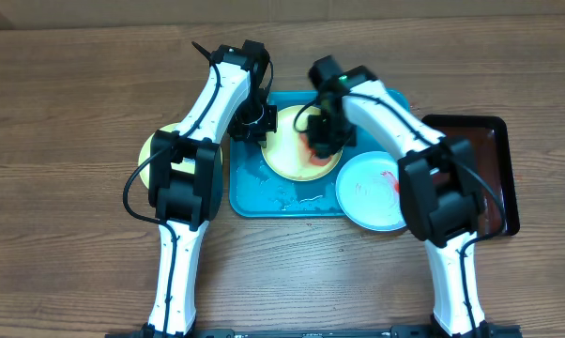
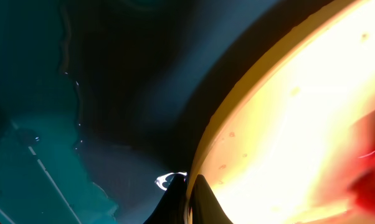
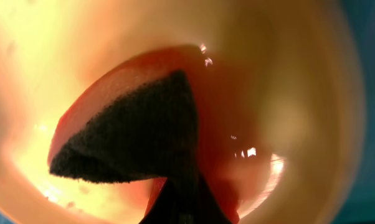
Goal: Clean dirty plates on tray and stack at the side
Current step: 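Scrub the held yellow plate with the sponge in circles, right gripper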
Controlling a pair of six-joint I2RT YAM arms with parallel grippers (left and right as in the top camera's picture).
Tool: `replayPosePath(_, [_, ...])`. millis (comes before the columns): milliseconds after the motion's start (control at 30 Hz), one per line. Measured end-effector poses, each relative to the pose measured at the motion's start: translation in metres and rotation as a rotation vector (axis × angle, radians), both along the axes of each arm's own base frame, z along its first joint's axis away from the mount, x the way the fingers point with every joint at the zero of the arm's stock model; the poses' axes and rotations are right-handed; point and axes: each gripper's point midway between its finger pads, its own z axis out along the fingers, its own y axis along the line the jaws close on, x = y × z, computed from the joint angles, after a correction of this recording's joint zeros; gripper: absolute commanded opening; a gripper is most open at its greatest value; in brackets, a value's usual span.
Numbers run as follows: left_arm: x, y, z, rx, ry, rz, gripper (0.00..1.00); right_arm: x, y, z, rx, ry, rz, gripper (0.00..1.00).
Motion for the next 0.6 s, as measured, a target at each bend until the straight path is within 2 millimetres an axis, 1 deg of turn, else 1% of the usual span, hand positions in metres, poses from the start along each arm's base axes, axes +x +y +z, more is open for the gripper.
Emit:
replayPosePath(67, [0.0,0.0,0.0,0.0,0.0,-0.001,0.04,0.011,-0.011,0.001,0.014,-0.019,-0.027,0.04])
replayPosePath(133, [0.0,0.0,0.0,-0.001,0.0,-0.002,0.04,0.022,-0.016,0.002,0.042,-0.045,-0.038,0.04])
replayPosePath(200, [0.0,0.0,0.0,0.0,0.0,-0.001,0.04,0.032,-0.015,0.004,0.076,-0.073,-0.038,0.04])
replayPosePath(267, [0.0,0.0,0.0,-0.001,0.0,-0.002,0.04,0.034,-0.005,0.006,0.103,-0.091,-0.018,0.04])
replayPosePath(333, [0.0,0.0,0.0,-0.001,0.0,-0.001,0.04,0.031,0.003,0.006,0.111,-0.094,0.0,0.04])
replayPosePath(433, [0.0,0.0,0.0,0.0,0.0,-0.001,0.04,0.021,0.027,0.007,0.124,-0.095,0.053,0.04])
replayPosePath(533, [0.0,0.0,0.0,0.0,-0.001,-0.002,0.04,0.006,0.051,0.007,0.13,-0.084,0.104,0.04])
replayPosePath(567, [0.0,0.0,0.0,0.0,-0.001,-0.002,0.04,-0.001,0.058,0.007,0.134,-0.074,0.118,0.04])
replayPosePath(600, [0.0,0.0,0.0,0.0,-0.001,-0.002,0.04,-0.012,0.069,0.007,0.14,-0.055,0.139,0.04])
